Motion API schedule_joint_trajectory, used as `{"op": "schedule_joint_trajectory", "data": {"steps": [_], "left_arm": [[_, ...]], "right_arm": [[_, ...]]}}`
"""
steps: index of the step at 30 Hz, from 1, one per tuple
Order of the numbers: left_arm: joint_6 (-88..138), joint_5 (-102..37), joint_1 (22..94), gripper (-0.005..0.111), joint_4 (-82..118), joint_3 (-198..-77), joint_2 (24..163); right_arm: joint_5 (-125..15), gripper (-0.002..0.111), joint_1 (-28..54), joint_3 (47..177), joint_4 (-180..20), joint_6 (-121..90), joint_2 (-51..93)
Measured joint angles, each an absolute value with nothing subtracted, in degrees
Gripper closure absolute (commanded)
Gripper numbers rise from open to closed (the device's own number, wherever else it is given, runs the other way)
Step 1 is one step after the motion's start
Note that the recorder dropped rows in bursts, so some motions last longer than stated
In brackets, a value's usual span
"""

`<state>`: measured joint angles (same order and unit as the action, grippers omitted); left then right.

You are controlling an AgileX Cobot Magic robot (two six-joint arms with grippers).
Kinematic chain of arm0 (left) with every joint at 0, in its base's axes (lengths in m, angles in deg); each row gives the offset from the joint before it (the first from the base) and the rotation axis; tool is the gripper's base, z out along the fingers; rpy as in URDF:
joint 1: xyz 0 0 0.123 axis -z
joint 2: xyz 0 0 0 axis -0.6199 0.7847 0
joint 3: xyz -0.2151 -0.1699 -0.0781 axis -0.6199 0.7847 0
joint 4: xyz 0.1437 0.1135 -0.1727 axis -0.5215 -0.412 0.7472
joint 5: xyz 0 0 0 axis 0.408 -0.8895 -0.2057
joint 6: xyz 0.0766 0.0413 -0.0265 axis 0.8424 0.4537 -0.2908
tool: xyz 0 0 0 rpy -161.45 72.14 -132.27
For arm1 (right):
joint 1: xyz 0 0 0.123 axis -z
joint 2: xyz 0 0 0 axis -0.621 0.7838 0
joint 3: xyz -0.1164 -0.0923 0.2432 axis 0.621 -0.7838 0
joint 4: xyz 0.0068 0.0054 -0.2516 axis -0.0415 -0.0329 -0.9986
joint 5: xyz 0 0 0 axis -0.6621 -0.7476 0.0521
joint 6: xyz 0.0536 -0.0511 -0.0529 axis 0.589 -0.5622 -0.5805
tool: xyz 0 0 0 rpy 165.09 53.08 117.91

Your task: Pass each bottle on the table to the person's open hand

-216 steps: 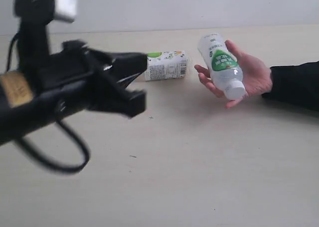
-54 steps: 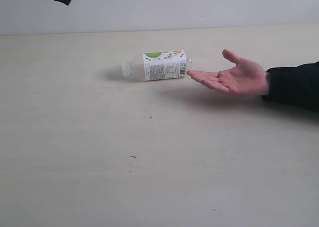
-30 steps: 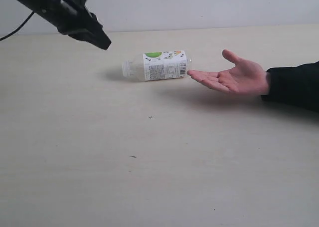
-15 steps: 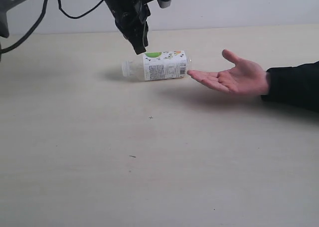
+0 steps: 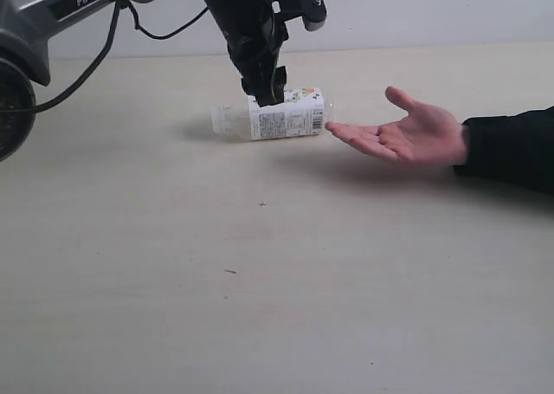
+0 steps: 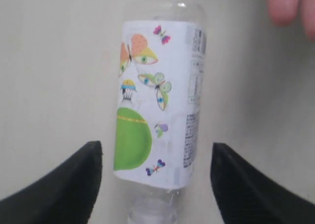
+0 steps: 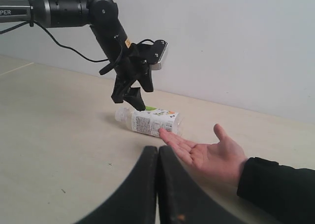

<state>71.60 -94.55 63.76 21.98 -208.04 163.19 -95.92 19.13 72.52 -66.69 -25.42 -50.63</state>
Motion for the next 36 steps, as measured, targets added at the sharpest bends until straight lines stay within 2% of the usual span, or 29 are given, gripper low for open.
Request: {"op": "schedule_joint_trajectory", "data": {"steps": [31,34,35,36], "left_arm": [[76.31,-84.31,64.21,0.039,13.60,-208.27,171.18],[76.31,-83.79,64.21,0.045,13.38,-208.39,171.42],[76.31,-83.70,64.21,0.053,13.38,-208.47,171.54],[76.31,-83.55,64.21,0.055,13.13,-208.47,171.54]], "right_arm": [[-95.92,0.108,19.13,72.52,-66.69,-25.42,-50.63],[-95.92,0.108,19.13,72.52,-66.69,-25.42,-50.63],[-95.92,0.108,19.13,72.52,-66.69,-25.42,-50.63],[-95.92,0.108,19.13,72.52,-66.69,-25.42,-50.63]]}}
